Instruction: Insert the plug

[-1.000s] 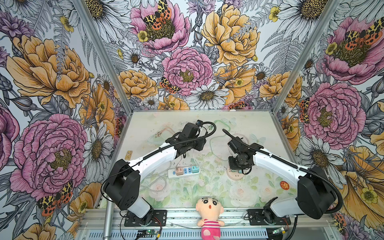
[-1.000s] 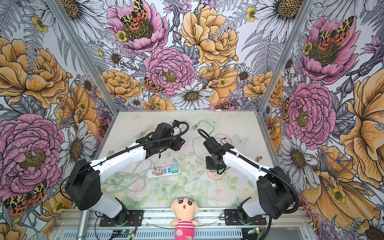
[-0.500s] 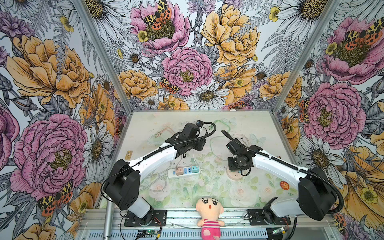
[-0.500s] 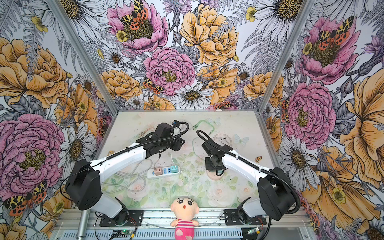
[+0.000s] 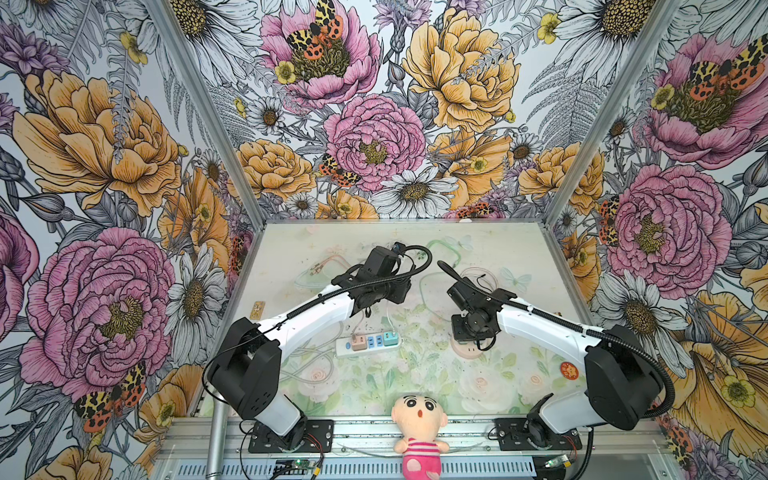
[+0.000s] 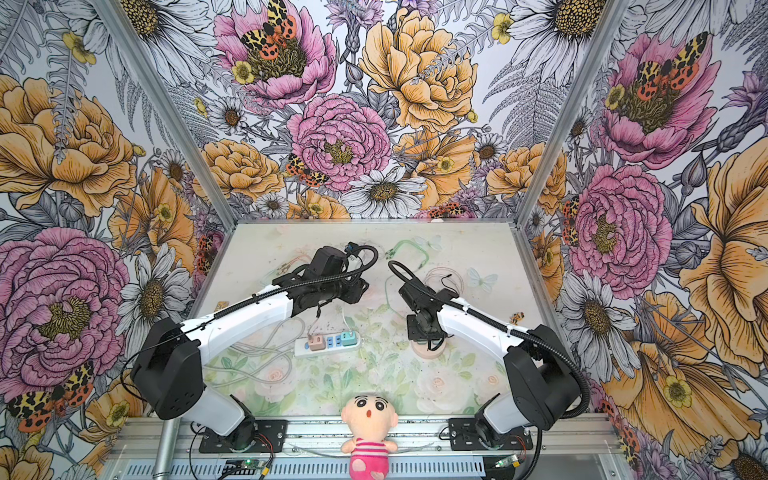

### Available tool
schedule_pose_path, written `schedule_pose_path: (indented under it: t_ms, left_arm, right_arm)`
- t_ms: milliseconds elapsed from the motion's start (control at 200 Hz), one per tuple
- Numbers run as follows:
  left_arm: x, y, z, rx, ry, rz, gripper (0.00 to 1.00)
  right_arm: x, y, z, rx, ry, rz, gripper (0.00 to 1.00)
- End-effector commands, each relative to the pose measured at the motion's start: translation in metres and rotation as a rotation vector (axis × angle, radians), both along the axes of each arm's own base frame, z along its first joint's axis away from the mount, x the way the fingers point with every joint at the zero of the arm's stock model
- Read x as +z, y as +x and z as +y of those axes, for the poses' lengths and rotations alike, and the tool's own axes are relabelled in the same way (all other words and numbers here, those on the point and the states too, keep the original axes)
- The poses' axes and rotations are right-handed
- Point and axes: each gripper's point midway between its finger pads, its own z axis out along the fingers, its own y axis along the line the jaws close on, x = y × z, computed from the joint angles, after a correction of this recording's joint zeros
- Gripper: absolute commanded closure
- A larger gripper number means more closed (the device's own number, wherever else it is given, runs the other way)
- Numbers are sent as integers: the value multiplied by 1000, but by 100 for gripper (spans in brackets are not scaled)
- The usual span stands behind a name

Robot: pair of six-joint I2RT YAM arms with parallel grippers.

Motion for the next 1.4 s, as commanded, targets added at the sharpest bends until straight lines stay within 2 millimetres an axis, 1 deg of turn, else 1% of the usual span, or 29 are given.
schedule_pose_path:
  t_ms: [0,145,280,360,490,570,631,711,796,971,1071,1231,1396]
  left_arm:
    - [6,6,0,24,-9,-8,42]
    - [8,8,5,50,-1,-18,42]
    - [15,8,11,64,0,-33,41]
    - [18,9,15,74,0,-37,41]
    - [19,13,19,86,0,-37,41]
    - [22,14,19,91,-6,-42,41]
    - [23,14,19,98,-12,-43,41]
    - [26,14,19,102,-19,-45,41]
    - [29,12,21,101,-23,-49,41]
    - [28,10,26,104,-18,-44,41]
    - [27,9,25,101,-22,-39,41]
    - [27,9,21,94,-30,-33,41]
    - [27,8,15,77,-33,-30,41]
  right_arm:
    - [-50,-25,-2,36,-40,158,100]
    - [-59,-18,0,58,-68,170,100]
    - [-74,-26,3,63,-44,209,100]
    - [-78,-31,1,49,-42,211,100]
    - [-77,-27,-1,50,-52,190,100]
    - [-73,-16,1,59,-63,158,100]
    - [-70,-6,6,70,-61,141,100]
    - [-70,1,13,90,-52,140,100]
    - [-74,0,16,96,-43,158,100]
    - [-79,-12,14,92,-27,206,100]
    - [-75,-18,10,74,-20,200,100]
    - [-57,-21,6,52,4,148,100]
    - [-43,-25,8,51,30,145,100]
